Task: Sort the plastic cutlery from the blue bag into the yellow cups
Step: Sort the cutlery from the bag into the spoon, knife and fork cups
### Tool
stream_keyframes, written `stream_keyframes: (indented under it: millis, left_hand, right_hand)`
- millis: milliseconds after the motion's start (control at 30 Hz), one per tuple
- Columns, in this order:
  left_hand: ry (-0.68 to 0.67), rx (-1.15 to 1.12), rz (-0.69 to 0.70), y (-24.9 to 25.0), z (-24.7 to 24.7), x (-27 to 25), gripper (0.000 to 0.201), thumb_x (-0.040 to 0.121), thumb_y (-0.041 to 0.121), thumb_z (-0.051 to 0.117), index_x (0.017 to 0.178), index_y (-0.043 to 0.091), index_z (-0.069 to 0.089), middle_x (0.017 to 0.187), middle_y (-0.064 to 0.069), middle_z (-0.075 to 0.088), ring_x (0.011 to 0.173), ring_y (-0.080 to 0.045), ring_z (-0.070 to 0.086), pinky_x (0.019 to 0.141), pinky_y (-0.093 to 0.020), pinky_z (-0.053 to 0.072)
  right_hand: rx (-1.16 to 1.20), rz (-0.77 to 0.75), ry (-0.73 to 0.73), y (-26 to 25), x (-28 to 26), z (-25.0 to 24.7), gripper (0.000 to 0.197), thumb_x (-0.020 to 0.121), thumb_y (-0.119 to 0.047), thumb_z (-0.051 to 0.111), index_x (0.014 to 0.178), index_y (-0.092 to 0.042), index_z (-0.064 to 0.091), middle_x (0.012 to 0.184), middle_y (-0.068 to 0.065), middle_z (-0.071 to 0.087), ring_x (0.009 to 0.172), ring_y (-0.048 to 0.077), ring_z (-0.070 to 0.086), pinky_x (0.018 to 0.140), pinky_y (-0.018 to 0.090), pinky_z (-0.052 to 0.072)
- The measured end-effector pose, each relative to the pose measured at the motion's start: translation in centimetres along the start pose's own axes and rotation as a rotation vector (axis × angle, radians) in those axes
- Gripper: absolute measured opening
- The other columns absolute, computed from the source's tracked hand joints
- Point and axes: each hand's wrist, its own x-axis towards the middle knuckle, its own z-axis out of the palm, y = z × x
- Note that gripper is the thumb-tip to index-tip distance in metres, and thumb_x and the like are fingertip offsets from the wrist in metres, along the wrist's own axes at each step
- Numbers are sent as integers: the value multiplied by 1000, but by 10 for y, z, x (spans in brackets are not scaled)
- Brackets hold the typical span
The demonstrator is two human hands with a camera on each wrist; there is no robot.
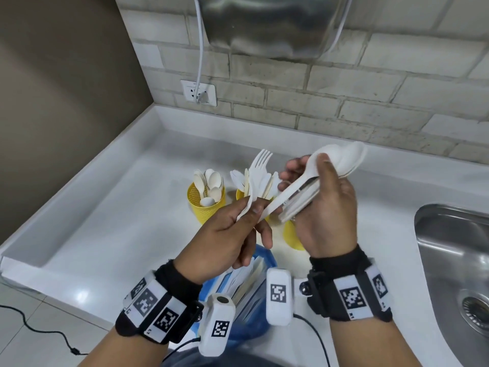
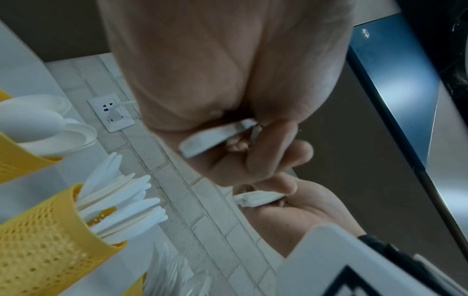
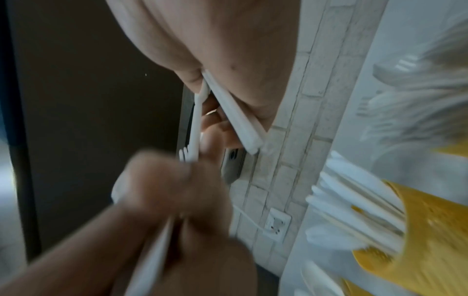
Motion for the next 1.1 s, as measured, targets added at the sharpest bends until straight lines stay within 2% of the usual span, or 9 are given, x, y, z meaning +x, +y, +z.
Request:
stream_keyframes:
  millis: [100, 200, 400, 567, 667, 800, 900, 1000, 1100]
  left_hand:
    - [27, 16, 7, -2, -4, 0, 31, 110, 32, 37, 118, 19, 64, 78, -6, 66, 44, -18, 42, 42, -24, 31]
    - [30, 30, 17, -2, -6, 1, 34, 110, 33, 36, 115, 21, 67, 76, -4, 61, 45, -17, 39, 43, -22, 31]
    - [4, 13, 23, 0, -2, 5, 34, 108, 38, 39, 110, 22, 69, 71, -5, 53, 47, -15, 35, 44, -23, 29]
    - [-33, -20, 32, 4, -2, 4, 36, 103, 45, 42, 109, 22, 69, 67, -7, 35, 51, -16, 25, 47, -30, 21]
    - [-75, 10, 26, 5, -2, 4, 38, 103, 45, 42, 111, 19, 68, 65, -3, 35, 50, -15, 26, 48, -36, 20]
    - [-74, 104, 35, 5, -2, 4, 35, 105, 42, 41, 113, 20, 67, 61, 0, 43, 48, -17, 42, 54, -36, 40]
    - [-2, 189, 104, 3, -4, 6, 22, 106, 37, 45, 110, 25, 63, 64, -3, 50, 60, -18, 55, 67, -34, 50]
    - [44, 311, 178, -2, -4, 8, 27, 108, 17, 43, 90, 36, 48, 61, -2, 47, 57, -21, 45, 59, -39, 43]
    - [90, 404, 231, -8, -3, 10, 22, 106, 17, 49, 92, 34, 45, 70, 10, 51, 64, -11, 47, 61, -32, 43]
  right_hand:
    - [77, -92, 51, -20, 9, -4, 25, 109, -22, 43, 93, -10, 58, 74, 10, 65, 55, 23, 58, 57, 31, 50]
    - [141, -112, 61, -33, 14, -10, 28, 108, -30, 44, 89, -14, 58, 58, 0, 43, 42, 12, 36, 45, 22, 35]
    - [186, 64, -110, -25, 14, -16, 35, 102, -42, 52, 86, -14, 64, 50, -6, 31, 36, 5, 28, 38, 20, 26]
    - [-329, 66, -151, -14, 7, -11, 22, 97, -23, 69, 88, -4, 73, 52, 0, 27, 38, 14, 23, 43, 22, 23]
    - [-501, 6, -242, -11, 3, -6, 43, 99, -23, 68, 58, -19, 57, 46, 1, 31, 40, 18, 26, 45, 29, 28]
    - [-647, -232, -177, -6, 2, -3, 35, 95, -17, 73, 62, -22, 62, 47, -9, 49, 44, 11, 46, 50, 23, 40]
    - [-756, -360, -147, -4, 0, -1, 15, 91, -17, 77, 78, -11, 74, 69, 5, 73, 64, 21, 69, 60, 24, 54]
    - [-853, -398, -162, 5, -6, -2, 26, 92, -18, 76, 71, -7, 67, 64, 13, 65, 62, 31, 59, 58, 35, 52]
    - [-897, -377, -226, 11, -12, 0, 37, 93, -20, 74, 62, -26, 56, 55, -1, 53, 55, 12, 46, 53, 31, 46]
